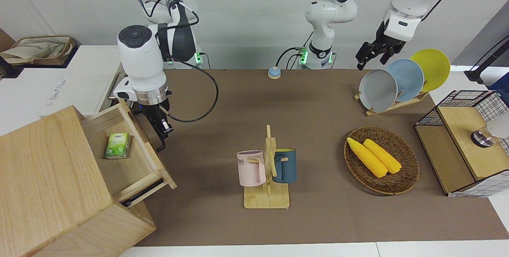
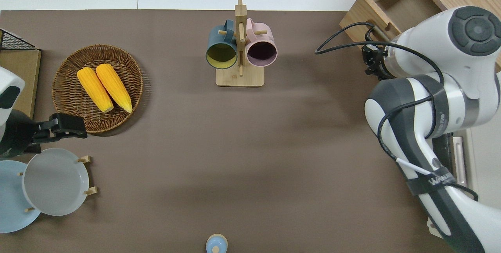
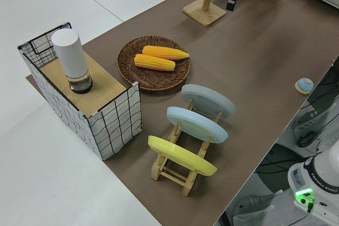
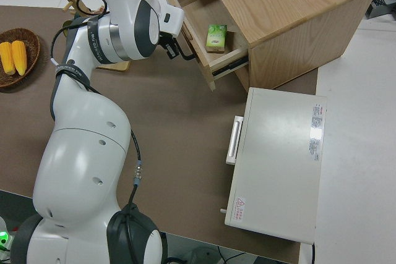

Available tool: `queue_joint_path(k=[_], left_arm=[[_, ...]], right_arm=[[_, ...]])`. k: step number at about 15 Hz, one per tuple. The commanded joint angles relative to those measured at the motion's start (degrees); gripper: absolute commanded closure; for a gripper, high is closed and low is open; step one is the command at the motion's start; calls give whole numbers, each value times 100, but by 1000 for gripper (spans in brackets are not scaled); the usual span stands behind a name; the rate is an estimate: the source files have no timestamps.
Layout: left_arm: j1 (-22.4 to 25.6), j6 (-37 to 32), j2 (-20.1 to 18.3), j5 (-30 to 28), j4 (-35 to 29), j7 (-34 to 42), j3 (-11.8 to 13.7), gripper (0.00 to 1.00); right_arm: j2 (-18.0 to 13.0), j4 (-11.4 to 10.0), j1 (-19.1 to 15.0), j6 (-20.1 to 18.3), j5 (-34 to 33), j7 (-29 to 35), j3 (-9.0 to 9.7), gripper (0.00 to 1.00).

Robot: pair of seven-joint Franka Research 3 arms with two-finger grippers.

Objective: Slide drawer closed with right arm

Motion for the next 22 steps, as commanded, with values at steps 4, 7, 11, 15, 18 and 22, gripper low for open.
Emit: queue_joint_path(k=[4, 7, 11, 15, 18, 22], left_arm=[[-7, -89, -48, -5, 21, 51, 25, 7], [-7, -89, -48, -5, 21, 51, 25, 7], [-7, -89, -48, -5, 21, 51, 25, 7], [-7, -89, -48, -5, 21, 51, 25, 7], [-7, -97, -48, -5, 21, 51, 25, 7], [-7, -89, -48, -5, 21, 51, 25, 7]], right_arm=[[319, 365, -272, 463, 205, -366, -247, 1000], [398, 410, -369, 665, 205, -655, -353, 1000], [591, 656, -509, 936, 187, -726, -458, 1000], [688, 665, -615, 1280, 143, -911, -502, 1000], [706, 647, -642, 1360, 143, -1113, -573, 1000], [320, 525, -483, 816, 143, -709, -293, 1000]])
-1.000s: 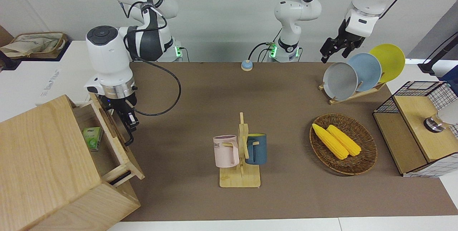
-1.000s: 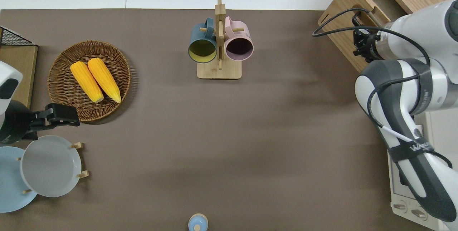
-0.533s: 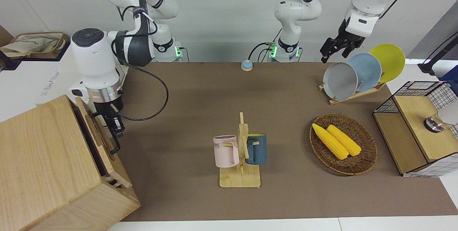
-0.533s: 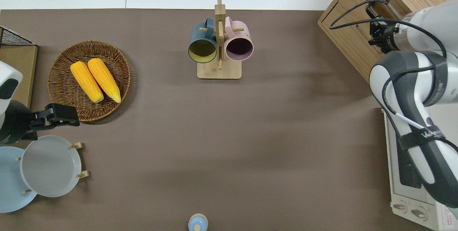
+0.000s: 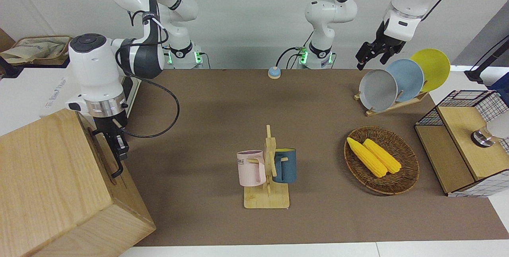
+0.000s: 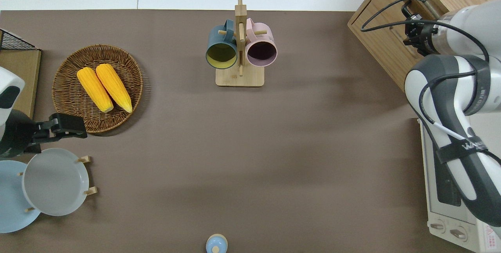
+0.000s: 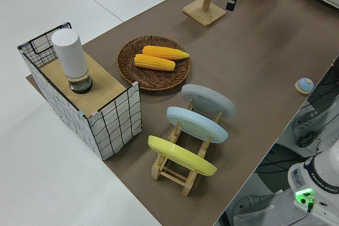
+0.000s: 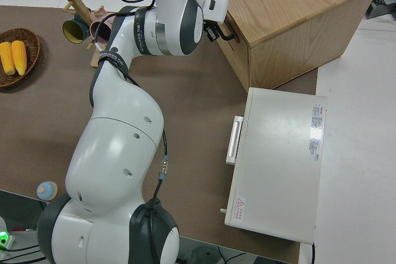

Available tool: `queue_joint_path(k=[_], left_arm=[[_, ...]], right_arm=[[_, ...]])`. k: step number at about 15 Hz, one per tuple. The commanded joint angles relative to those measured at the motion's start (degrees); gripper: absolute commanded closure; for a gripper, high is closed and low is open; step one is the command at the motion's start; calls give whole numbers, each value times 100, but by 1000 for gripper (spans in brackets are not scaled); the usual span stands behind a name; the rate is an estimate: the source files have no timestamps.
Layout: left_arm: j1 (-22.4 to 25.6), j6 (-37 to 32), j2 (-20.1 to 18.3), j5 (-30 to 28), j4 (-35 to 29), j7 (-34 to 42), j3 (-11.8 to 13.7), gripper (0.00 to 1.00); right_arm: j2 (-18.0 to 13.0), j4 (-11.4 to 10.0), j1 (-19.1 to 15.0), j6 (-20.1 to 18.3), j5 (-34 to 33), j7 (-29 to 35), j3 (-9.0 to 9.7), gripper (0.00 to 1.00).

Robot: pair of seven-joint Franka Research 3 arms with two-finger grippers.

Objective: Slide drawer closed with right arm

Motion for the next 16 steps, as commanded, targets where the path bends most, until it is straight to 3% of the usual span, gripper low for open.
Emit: queue_joint_path(k=[1, 2, 3, 5, 8, 9, 11, 12, 13, 14, 16], left_arm=[[-7, -89, -48, -5, 21, 51, 25, 7], [-7, -89, -48, -5, 21, 51, 25, 7], [-7, -89, -48, -5, 21, 51, 25, 7], [-7, -97, -48, -5, 21, 51, 25, 7], [-7, -97, -48, -5, 21, 51, 25, 7], [-7, -89, -48, -5, 21, 51, 25, 7], [-7, -97, -48, -5, 21, 51, 25, 7], [-7, -97, -48, -5, 21, 51, 25, 7], [-7, -89, -48, -5, 21, 51, 25, 7], [-7, -89, -48, -5, 21, 51, 25, 7], [-7, -97, -48, -5, 21, 51, 25, 7]], right_arm=[[-240, -12, 45, -336, -50, 46, 264, 1000], [-355, -39, 160, -599, -42, 46, 283, 1000], [-512, -74, 222, -810, -42, -15, 422, 1000], [-890, -372, 406, -1302, 11, -1003, 503, 1000], [-1295, -671, 503, -1575, 46, -1796, 511, 1000], [-1488, -759, 512, -1899, 55, -2478, 511, 970], [-1770, -804, 504, -2384, 134, -3344, 511, 497], [-1884, -804, 504, -2551, 134, -3634, 511, 349], [-1998, -804, 504, -2718, 143, -3880, 511, 116], [-2104, -813, 504, -2859, 152, -4126, 511, 16], [-2288, -813, 504, -3044, 327, -4540, 511, 15]])
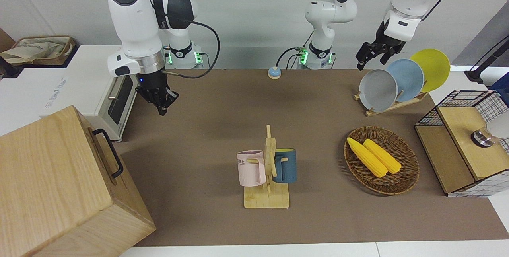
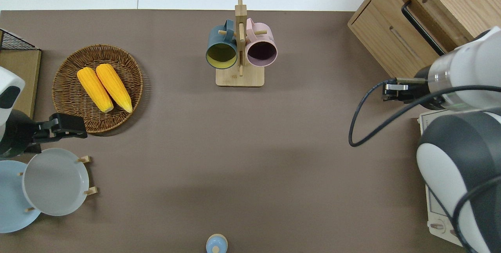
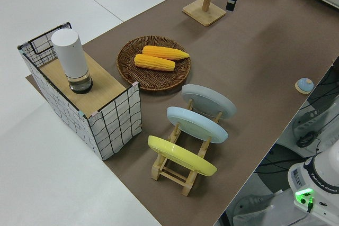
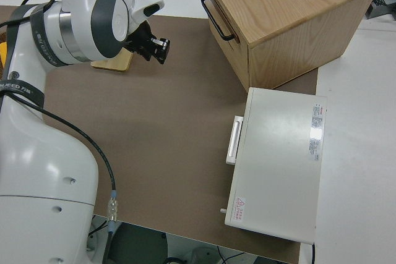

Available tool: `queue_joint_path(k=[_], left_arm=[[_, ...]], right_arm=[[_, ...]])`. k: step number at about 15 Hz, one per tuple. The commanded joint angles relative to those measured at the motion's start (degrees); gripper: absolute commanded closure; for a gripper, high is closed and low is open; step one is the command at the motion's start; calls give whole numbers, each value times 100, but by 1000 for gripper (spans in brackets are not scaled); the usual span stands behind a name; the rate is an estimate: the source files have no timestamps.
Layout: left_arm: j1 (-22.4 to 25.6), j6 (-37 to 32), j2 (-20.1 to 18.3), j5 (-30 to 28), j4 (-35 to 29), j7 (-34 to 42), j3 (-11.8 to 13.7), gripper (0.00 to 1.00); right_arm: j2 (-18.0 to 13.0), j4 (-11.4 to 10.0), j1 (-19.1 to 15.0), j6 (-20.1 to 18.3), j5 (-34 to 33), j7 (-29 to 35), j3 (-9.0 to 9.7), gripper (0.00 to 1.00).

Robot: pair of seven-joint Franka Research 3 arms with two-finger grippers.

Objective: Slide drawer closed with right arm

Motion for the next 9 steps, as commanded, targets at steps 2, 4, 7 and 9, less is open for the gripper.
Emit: queue_joint_path(k=[2, 4, 7, 9], left_arm=[[-7, -89, -48, -5, 21, 51, 25, 7], [-7, -97, -48, -5, 21, 51, 25, 7], [-7, -97, -48, -5, 21, 51, 25, 7], [-7, -89, -48, -5, 21, 51, 25, 7]], right_arm=[[-609, -259, -33, -653, 280, -950, -81, 15], [-750, -285, 90, -866, 281, -1012, -239, 13], [-786, -285, 90, -884, 289, -1092, -249, 15], [-786, -259, 116, -971, 298, -1092, -257, 13]])
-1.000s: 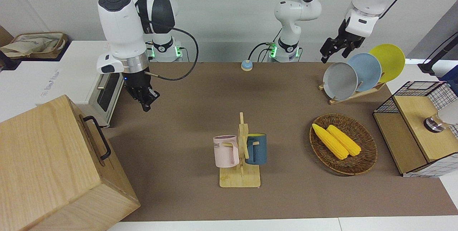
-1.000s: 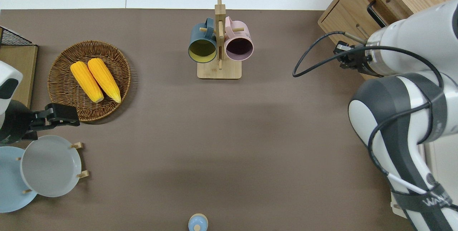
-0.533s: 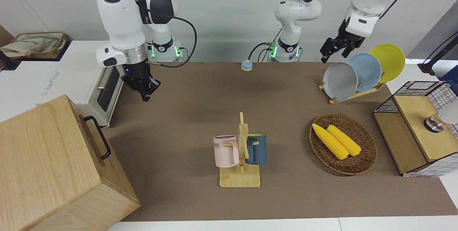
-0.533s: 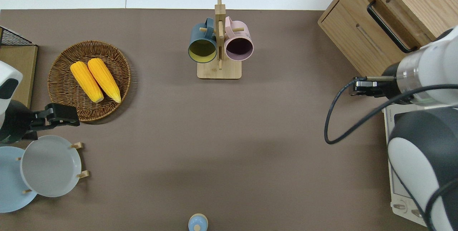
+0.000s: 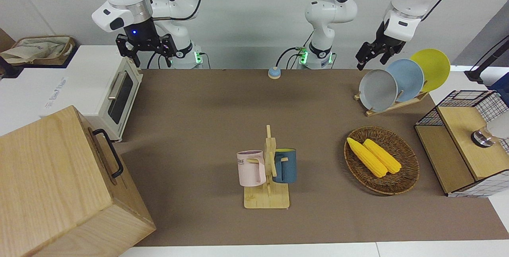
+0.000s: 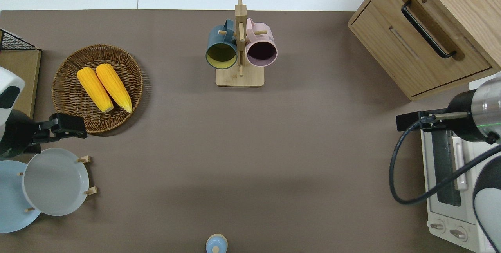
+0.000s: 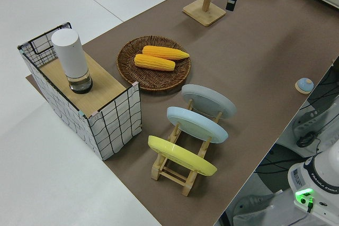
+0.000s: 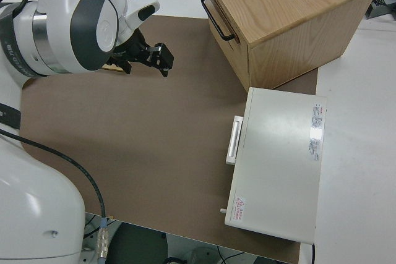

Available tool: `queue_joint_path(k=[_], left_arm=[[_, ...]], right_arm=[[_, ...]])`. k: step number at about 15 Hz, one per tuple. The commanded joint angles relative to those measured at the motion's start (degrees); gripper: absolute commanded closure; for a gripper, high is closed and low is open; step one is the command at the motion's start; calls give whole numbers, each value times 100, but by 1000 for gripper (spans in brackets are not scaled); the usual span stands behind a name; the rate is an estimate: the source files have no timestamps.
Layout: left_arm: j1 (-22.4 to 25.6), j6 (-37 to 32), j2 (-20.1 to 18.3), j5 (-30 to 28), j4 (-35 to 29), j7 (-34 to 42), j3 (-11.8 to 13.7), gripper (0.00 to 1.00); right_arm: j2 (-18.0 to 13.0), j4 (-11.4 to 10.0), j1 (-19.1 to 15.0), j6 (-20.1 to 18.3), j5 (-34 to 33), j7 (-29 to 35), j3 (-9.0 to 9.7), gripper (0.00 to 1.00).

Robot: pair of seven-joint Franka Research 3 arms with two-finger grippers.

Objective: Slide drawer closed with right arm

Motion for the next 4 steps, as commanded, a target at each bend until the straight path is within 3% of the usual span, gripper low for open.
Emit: queue_joint_path(k=[1, 4], left_arm=[[-7, -89, -48, -5, 21, 51, 25, 7], [-7, -89, -48, -5, 21, 51, 25, 7]], right_arm=[[-108, -102, 57, -135, 105, -157, -59, 13], [-108, -76, 57, -188, 105, -192, -59, 13]])
